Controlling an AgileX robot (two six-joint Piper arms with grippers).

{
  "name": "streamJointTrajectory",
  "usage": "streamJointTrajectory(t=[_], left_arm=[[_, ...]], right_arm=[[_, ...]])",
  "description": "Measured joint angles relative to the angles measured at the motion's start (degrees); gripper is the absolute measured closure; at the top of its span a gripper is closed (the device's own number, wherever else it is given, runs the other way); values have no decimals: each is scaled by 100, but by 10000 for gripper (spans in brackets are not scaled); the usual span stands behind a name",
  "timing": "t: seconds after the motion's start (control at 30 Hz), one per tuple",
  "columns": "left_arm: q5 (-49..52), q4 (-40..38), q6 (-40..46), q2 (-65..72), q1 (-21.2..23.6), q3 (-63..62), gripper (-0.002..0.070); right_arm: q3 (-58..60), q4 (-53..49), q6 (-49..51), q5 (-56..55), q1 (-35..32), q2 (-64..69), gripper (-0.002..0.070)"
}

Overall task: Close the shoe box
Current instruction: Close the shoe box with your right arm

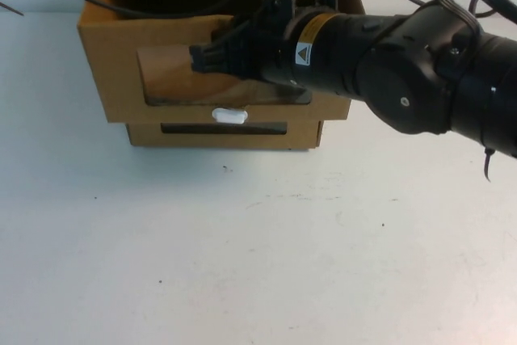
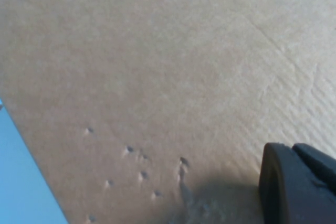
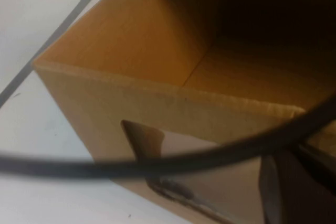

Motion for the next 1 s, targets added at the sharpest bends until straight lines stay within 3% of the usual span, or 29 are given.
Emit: streamJointTrajectory(t=[1.0], left_arm=[[-1, 26, -48, 0, 0, -13, 680]], right_arm=[[-1530, 27, 0, -434, -656, 1504, 687]])
